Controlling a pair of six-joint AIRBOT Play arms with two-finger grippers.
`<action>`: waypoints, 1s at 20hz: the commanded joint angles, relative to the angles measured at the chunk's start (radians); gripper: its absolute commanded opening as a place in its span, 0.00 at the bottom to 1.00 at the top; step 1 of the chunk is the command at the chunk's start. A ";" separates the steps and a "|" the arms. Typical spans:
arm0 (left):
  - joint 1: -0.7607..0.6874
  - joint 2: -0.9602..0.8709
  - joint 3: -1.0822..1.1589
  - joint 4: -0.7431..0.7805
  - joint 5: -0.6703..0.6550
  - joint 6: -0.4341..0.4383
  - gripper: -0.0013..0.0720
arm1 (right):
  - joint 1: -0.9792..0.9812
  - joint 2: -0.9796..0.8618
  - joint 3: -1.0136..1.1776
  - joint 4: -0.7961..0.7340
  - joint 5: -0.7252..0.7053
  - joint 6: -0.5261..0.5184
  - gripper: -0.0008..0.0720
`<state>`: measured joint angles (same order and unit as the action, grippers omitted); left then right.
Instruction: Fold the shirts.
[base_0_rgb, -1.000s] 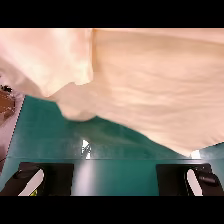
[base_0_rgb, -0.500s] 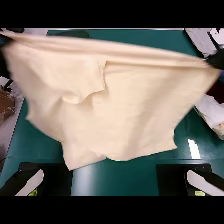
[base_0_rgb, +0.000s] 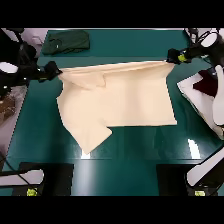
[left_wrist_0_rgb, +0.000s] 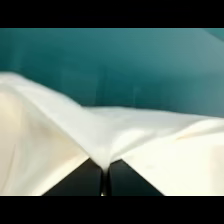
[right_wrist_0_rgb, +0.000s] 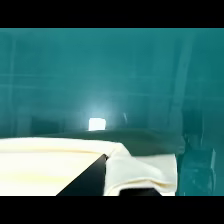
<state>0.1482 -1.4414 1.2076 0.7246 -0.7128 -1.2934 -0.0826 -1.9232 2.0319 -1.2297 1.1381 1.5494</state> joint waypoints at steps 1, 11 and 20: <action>-0.011 -0.117 0.021 -0.051 0.068 0.106 0.04 | 0.007 -0.044 -0.040 -0.022 -0.010 0.006 0.03; -0.011 -0.117 -0.003 0.510 -0.135 -0.121 0.04 | -0.013 0.047 -0.300 -0.029 0.100 -0.040 0.03; 0.001 -0.108 0.033 0.480 -0.380 -0.169 0.93 | -0.095 0.090 -0.299 0.121 0.274 -0.090 0.54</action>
<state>0.1360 -1.5642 1.2156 1.2068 -0.9810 -1.4284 -0.1272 -1.8599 1.7351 -1.2102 1.3285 1.4956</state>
